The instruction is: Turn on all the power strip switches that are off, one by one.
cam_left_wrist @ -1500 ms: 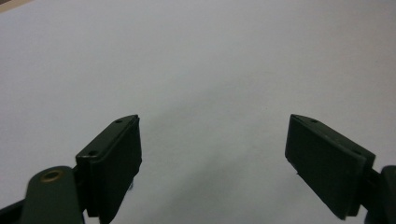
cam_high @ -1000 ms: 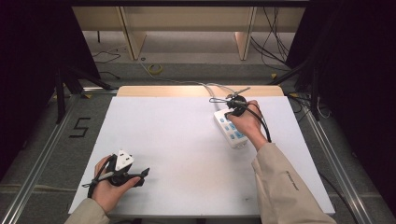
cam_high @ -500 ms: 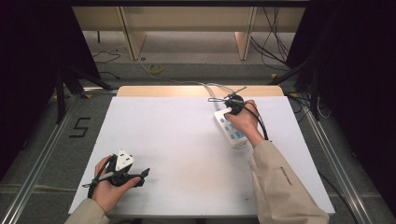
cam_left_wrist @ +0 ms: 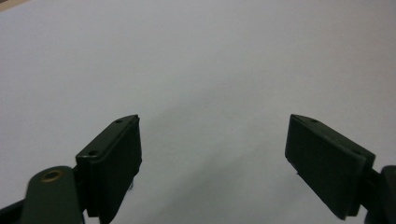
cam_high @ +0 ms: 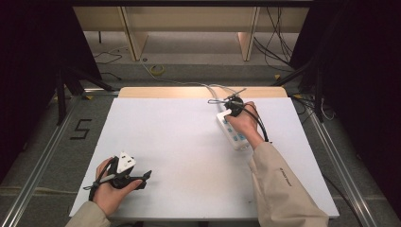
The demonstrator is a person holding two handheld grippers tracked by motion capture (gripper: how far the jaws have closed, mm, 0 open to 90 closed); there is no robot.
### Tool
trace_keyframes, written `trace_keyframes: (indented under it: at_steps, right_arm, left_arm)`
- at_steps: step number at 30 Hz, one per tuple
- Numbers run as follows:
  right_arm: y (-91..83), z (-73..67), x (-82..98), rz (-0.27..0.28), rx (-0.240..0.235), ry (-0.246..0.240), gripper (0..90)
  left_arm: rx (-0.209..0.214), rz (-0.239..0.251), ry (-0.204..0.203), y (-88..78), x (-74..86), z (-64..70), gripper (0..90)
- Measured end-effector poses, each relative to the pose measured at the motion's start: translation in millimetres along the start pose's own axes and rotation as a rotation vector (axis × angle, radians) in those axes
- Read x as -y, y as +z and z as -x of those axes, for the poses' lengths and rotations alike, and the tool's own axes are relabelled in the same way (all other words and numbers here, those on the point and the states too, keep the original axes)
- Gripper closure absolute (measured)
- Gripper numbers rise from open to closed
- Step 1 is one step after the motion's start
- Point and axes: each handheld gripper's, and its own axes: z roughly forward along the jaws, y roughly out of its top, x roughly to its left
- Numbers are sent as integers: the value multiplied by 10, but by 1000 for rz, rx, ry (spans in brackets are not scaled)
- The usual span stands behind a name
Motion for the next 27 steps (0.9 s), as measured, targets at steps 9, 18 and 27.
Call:
trace_keyframes:
  at_steps: [9,18,27]
  right_arm:
    - [11,-57,-35,-15,15,-31,900]
    - [36,-92,-40,-34,38,-40,900]
    - [77,-110,-28,-5,13,-22,900]
  left_arm:
    - [-3,3,-5,-4,2,-3,184]
    - [-4,1,-2,-2,2,-6,183]
    - [-2,1,-6,-3,3,-2,184]
